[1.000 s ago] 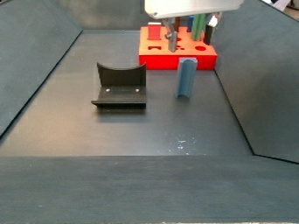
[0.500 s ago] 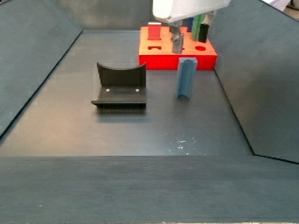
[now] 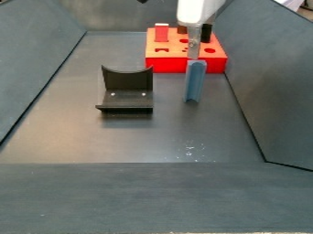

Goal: Pick up the arch object. Move up. Place the arch object on the fixture. Regrasp the arch object. Rotate the arch object. Move to above the board. Insert the arch object.
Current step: Rotate the arch object.

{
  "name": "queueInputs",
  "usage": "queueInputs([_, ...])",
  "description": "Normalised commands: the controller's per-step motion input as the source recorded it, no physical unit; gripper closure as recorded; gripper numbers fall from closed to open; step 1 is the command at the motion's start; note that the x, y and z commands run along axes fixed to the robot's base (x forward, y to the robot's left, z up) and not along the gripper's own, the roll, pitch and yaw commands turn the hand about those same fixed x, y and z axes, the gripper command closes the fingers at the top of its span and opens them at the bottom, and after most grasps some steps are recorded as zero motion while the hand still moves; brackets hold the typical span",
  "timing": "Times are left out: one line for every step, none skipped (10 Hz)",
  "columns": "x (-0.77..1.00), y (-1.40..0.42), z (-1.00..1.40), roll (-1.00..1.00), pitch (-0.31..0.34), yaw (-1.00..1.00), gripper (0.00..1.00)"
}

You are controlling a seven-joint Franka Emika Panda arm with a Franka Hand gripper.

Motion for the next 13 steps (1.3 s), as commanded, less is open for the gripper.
queueInputs([0.04,-0.01,-0.03,-0.02,0.002,1.0,0.0])
queueInputs([0.04,-0.01,-0.03,-0.02,0.002,1.0,0.0])
queueInputs([0.04,-0.01,-0.03,-0.02,0.002,1.0,0.0])
queueInputs([0.04,-0.01,-0.03,-0.02,0.002,1.0,0.0])
queueInputs([0.04,-0.01,-0.03,-0.02,0.002,1.0,0.0])
queueInputs([0.04,-0.01,-0.03,-0.02,0.002,1.0,0.0])
queueInputs([0.04,-0.01,-0.03,-0.02,0.002,1.0,0.0])
queueInputs([0.04,-0.01,-0.03,-0.02,0.002,1.0,0.0])
queueInputs([0.04,-0.01,-0.03,-0.03,0.002,1.0,0.0])
queueInputs([0.04,-0.01,-0.03,-0.03,0.002,1.0,0.0])
queueInputs([0.04,-0.01,-0.03,-0.03,0.002,1.0,0.0])
queueInputs([0.04,-0.01,-0.03,-0.03,0.002,1.0,0.0])
queueInputs([0.04,-0.01,-0.03,-0.03,0.002,1.0,0.0])
